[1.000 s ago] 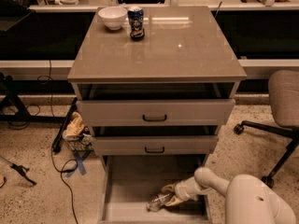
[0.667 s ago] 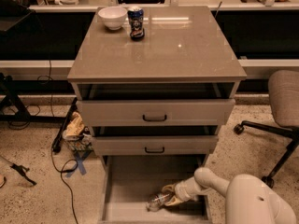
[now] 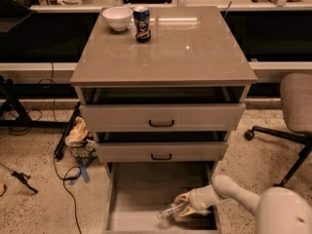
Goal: Pick water bottle from bottom drawer and place on counter
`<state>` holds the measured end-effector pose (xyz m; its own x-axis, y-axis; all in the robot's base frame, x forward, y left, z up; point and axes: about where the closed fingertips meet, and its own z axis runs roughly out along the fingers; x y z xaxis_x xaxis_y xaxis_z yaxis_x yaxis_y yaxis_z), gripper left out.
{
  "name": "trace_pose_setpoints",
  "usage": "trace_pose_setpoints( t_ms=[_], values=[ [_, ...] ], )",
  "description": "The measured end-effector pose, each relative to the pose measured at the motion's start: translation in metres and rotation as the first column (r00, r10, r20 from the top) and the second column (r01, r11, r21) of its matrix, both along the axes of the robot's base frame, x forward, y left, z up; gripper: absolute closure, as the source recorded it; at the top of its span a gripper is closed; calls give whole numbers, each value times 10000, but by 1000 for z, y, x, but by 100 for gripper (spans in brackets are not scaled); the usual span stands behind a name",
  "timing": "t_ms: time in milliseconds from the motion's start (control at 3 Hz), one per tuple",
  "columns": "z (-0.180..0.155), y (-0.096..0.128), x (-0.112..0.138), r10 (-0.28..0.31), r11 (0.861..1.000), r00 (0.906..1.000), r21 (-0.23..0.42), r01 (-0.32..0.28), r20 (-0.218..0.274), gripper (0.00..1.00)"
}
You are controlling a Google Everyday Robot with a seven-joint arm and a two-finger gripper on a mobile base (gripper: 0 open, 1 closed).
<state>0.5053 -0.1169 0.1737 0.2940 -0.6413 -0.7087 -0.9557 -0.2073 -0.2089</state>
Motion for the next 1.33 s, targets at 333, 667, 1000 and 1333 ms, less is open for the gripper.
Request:
trace_pose_setpoints(
  t_ms=[333, 667, 1000, 1333],
  values=[
    [106, -51, -26, -29, 9956, 9940, 935, -74, 1095, 100],
    [101, -44, -25, 57, 9954, 9947, 947, -155, 1030, 100],
    [110, -41, -22, -23, 9911, 9925, 1321, -140, 1222, 100],
    [161, -50, -14, -74, 9831, 9768, 1801, -320, 2139, 100]
  ],
)
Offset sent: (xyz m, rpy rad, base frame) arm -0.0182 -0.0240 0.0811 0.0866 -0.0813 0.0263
